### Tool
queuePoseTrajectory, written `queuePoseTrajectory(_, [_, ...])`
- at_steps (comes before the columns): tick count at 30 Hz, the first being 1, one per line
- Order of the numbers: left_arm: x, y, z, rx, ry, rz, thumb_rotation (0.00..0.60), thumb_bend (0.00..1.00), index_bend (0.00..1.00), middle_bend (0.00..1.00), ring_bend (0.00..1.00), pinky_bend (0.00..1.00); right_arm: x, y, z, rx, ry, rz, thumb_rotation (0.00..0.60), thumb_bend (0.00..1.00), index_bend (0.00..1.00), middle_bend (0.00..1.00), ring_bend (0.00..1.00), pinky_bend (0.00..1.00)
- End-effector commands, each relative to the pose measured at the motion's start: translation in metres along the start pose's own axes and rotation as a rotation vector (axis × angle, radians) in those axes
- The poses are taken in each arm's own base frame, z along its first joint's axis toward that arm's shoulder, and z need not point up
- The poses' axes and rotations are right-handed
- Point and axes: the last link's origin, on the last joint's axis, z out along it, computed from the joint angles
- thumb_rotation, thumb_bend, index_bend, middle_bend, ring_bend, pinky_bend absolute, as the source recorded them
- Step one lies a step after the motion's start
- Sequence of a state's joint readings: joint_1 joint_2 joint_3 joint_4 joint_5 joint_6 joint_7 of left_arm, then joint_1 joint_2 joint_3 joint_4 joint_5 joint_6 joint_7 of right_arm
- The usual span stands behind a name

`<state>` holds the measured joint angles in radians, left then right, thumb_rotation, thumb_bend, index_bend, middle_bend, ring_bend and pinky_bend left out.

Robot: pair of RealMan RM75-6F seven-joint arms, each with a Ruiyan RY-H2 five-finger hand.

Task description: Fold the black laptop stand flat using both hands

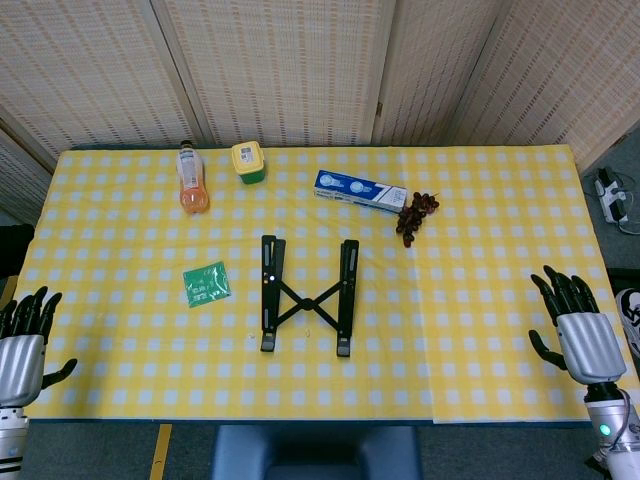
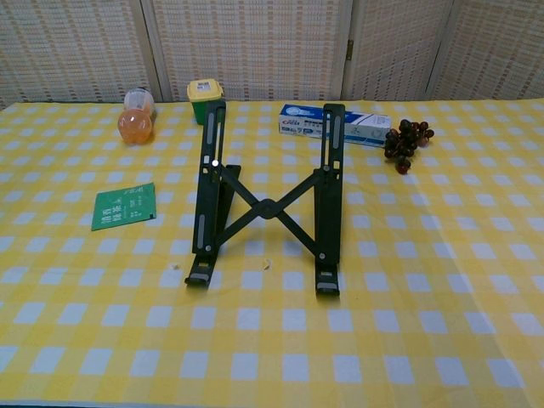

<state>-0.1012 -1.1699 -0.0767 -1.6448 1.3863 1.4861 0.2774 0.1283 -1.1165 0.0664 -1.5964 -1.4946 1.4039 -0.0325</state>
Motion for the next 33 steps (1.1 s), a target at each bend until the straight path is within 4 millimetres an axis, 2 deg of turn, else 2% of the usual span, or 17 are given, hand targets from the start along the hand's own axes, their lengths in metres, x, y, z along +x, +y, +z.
queuePoseTrajectory(1, [-0.002,0.001,0.002,0.005,-0.008,0.000,0.600,0.19,0.00,0.00,0.00,0.00,-0.001,-0.001,0.001,0.003,-0.005,0.002,0.600,0.41,0.00,0.00,0.03,0.00])
queuePoseTrajectory(13, [0.000,0.000,0.002,0.001,0.007,-0.018,0.600,0.19,0.00,0.00,0.00,0.00,-0.004,-0.005,0.004,0.024,-0.021,0.038,0.600,0.41,0.00,0.00,0.02,0.00])
queuePoseTrajectory(18, [0.001,0.002,0.003,-0.008,0.013,-0.022,0.600,0.20,0.00,0.00,0.00,0.00,-0.010,-0.013,0.010,0.064,-0.058,0.083,0.600,0.41,0.00,0.00,0.02,0.00])
queuePoseTrajectory(26, [0.001,0.004,0.002,-0.022,0.013,-0.035,0.600,0.20,0.00,0.00,0.00,0.00,-0.019,-0.039,0.031,0.154,-0.165,0.216,0.600,0.41,0.00,0.00,0.03,0.00])
queuePoseTrajectory(33, [0.000,0.005,0.001,-0.028,0.014,-0.041,0.600,0.20,0.00,0.00,0.00,0.00,-0.026,-0.074,0.066,0.231,-0.262,0.355,0.600,0.41,0.00,0.00,0.03,0.00])
